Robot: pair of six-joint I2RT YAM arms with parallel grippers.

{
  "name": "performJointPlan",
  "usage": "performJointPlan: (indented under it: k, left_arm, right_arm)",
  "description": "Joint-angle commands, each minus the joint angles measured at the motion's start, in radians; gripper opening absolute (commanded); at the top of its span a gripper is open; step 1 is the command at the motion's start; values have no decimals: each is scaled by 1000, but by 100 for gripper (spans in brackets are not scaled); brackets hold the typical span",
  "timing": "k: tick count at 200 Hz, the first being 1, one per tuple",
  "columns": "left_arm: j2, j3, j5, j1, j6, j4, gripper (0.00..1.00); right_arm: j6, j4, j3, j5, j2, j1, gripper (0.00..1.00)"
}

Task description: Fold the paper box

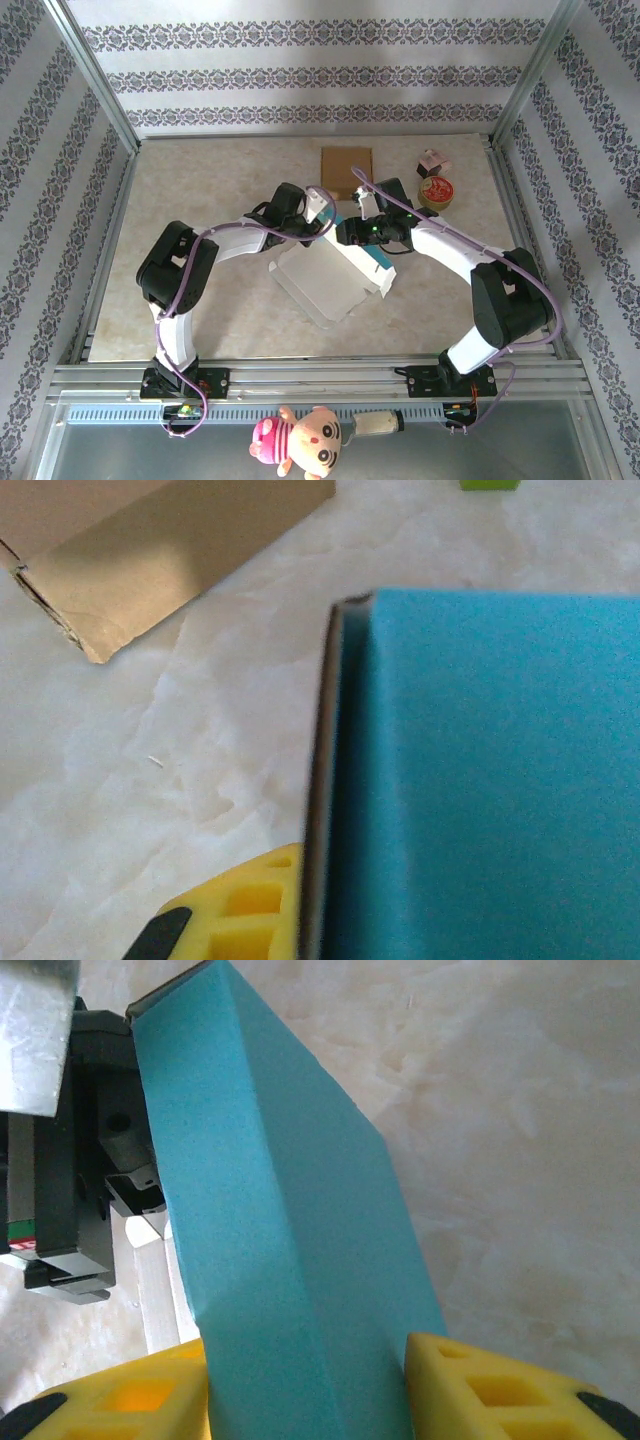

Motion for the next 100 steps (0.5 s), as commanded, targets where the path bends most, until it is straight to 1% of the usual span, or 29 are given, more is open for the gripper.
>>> performJointPlan:
  k: [1, 24, 34, 37, 45, 49, 55, 60, 63, 68, 71, 100]
  left_arm:
    - [43, 0, -91, -6, -57, 13, 0]
    - [40, -5, -155, -26, -29, 0, 0]
    - [38, -16, -163, -29, -26, 11, 0]
    - [37, -19, -163, -29, -27, 16, 4]
    - [38, -25, -161, -29, -32, 27, 19]
    - [39, -24, -162, -29, -32, 26, 22]
    - [42, -20, -161, -30, -31, 20, 22]
    - [46, -17, -164, -29, -28, 15, 21]
    - [47, -15, -167, -30, -28, 13, 17]
    - [50, -12, -171, -30, -28, 12, 8]
    - [53, -13, -176, -30, -28, 11, 0]
    - [48, -42, -266, -37, -57, 69, 0]
  right_arm:
    - [40, -26, -31, 24, 3, 19, 47]
    - [50, -17, -45, 38, 7, 28, 47]
    - [52, -13, -51, 37, 5, 31, 47]
    - [53, -13, -52, 37, 3, 31, 47]
    - [54, -13, -50, 37, 2, 33, 47]
    - [54, -13, -50, 37, 0, 33, 48]
    - [53, -15, -49, 38, 0, 33, 48]
    - [53, -16, -46, 39, -2, 33, 48]
    - [52, -16, -45, 39, -4, 33, 48]
    - [53, -17, -46, 41, -6, 33, 48]
    - [52, -17, -46, 41, -6, 35, 48]
    - [57, -16, -48, 48, -9, 37, 48]
